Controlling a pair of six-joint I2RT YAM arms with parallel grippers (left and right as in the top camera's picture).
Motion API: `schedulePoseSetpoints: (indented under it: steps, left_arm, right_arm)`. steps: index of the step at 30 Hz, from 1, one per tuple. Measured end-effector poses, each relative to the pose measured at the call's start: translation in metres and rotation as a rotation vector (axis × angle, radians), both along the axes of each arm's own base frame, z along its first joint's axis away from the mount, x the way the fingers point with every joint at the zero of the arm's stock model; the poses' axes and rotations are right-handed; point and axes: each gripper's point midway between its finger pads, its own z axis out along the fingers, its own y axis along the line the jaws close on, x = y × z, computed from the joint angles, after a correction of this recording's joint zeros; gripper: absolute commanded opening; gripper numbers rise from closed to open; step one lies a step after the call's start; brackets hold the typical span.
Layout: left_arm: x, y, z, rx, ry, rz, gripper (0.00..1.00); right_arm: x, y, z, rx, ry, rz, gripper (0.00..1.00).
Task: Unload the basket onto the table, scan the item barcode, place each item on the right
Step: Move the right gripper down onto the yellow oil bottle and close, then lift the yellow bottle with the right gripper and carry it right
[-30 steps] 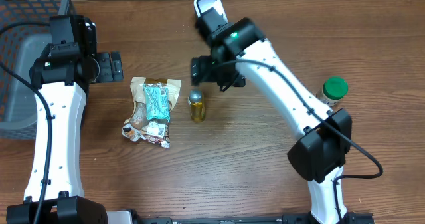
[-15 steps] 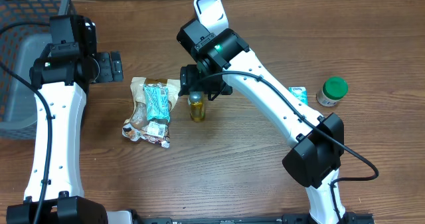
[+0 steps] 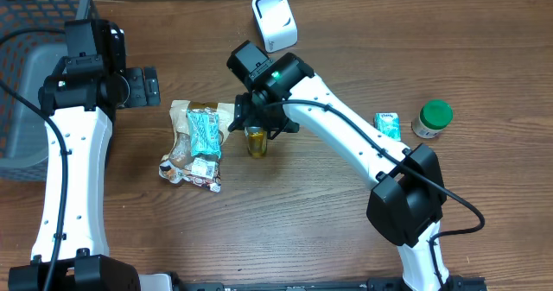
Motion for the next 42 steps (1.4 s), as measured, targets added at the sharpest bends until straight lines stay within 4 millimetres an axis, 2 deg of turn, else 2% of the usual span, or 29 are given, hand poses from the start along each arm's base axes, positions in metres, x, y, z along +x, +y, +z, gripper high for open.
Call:
schedulePoseSetpoints:
  steps: [2, 4, 10, 12, 15, 22, 25, 27, 33, 42]
  left_arm:
    - [0.000, 0.000, 0.000, 0.000, 0.000, 0.000, 0.99]
    - [0.000, 0.000, 0.000, 0.000, 0.000, 0.000, 1.00]
    - [0.000, 0.000, 0.000, 0.000, 0.000, 0.000, 1.00]
    - [0.000, 0.000, 0.000, 0.000, 0.000, 0.000, 1.00]
    - [0.000, 0.000, 0.000, 0.000, 0.000, 0.000, 0.99]
    - [0.000, 0.000, 0.000, 0.000, 0.000, 0.000, 1.00]
    - [0.000, 0.000, 0.000, 0.000, 0.000, 0.000, 1.00]
    - [0.000, 0.000, 0.000, 0.000, 0.000, 0.000, 0.99]
    - [0.000, 0.000, 0.000, 0.000, 0.000, 0.000, 1.00]
    - [0.000, 0.000, 0.000, 0.000, 0.000, 0.000, 1.00]
  right_arm:
    - [-0.001, 0.003, 0.000, -0.016, -0.019, -0.001, 0.91]
    - [-0.003, 0.005, 0.000, -0.037, -0.041, 0.003, 1.00]
    - [-0.002, 0.016, 0.002, -0.049, -0.107, 0.018, 1.00]
    - [0.000, 0.016, 0.003, -0.055, -0.115, 0.019, 0.87]
    - [0.002, 0.012, 0.002, -0.066, -0.122, 0.011, 0.76]
    - [-0.002, 0.008, -0.014, -0.088, -0.107, 0.009, 0.76]
    - [0.000, 0.012, -0.022, -0.081, -0.125, 0.011, 0.67]
    - [0.001, 0.010, -0.026, -0.094, -0.134, 0.009, 0.66]
    - [0.003, 0.007, -0.026, -0.119, -0.157, 0.008, 0.50]
    - [0.003, 0.006, -0.026, -0.105, -0.135, 0.002, 0.42]
